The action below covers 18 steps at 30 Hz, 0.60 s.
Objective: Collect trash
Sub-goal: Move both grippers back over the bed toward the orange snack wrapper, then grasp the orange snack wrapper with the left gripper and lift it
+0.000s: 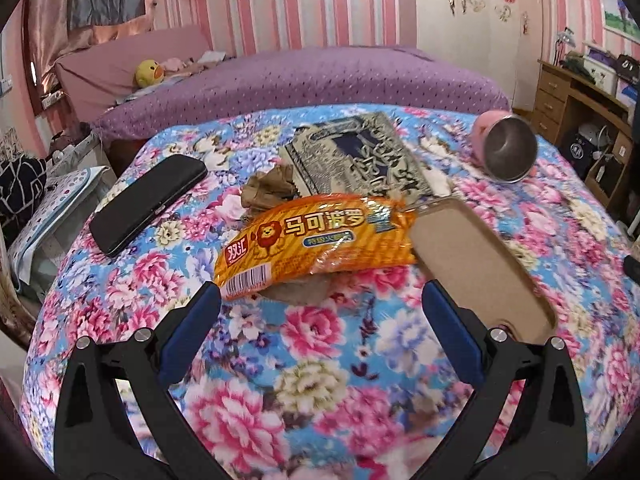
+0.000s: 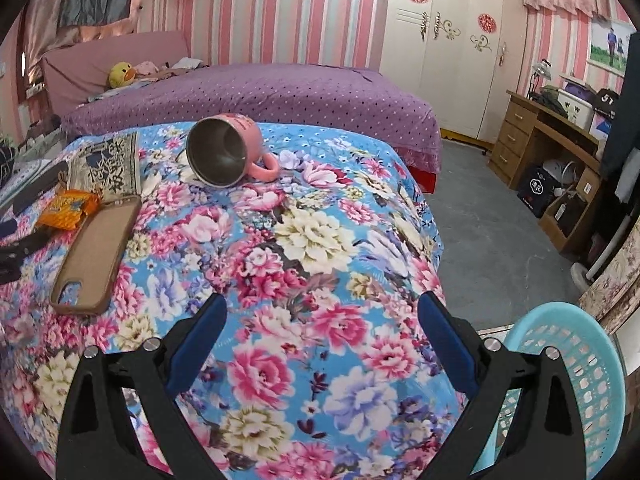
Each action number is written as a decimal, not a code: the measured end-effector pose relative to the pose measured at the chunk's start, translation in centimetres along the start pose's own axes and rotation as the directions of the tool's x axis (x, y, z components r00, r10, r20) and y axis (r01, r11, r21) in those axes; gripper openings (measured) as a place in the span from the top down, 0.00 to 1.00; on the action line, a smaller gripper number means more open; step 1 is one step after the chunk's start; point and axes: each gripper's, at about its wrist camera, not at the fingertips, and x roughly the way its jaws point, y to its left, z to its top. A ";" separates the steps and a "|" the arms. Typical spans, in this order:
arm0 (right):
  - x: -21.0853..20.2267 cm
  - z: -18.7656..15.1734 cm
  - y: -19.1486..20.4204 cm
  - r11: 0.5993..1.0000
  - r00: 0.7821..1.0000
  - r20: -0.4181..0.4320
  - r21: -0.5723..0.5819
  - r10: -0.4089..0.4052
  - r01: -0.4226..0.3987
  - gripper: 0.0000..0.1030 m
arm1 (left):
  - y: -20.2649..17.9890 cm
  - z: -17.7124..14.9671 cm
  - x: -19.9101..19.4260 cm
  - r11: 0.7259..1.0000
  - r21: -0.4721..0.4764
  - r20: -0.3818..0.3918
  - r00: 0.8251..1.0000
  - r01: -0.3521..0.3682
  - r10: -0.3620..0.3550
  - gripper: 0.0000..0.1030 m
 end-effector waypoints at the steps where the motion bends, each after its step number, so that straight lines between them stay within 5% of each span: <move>1: 0.0 0.1 -0.1 1.000 1.000 0.001 0.006 0.002 -0.002 0.09 | -0.1 0.1 0.6 1.000 0.012 -0.022 1.000 -0.005 0.005 0.08; 6: 0.2 0.3 -0.6 0.999 1.000 -0.003 0.035 0.011 -0.011 0.09 | -0.4 0.5 2.8 0.999 0.034 -0.105 0.994 -0.018 0.022 0.14; 18: 0.5 0.2 -1.3 0.999 1.000 -0.012 0.048 0.009 -0.008 0.09 | 1.3 2.6 1.4 0.999 -0.037 0.035 0.999 -0.018 0.019 0.25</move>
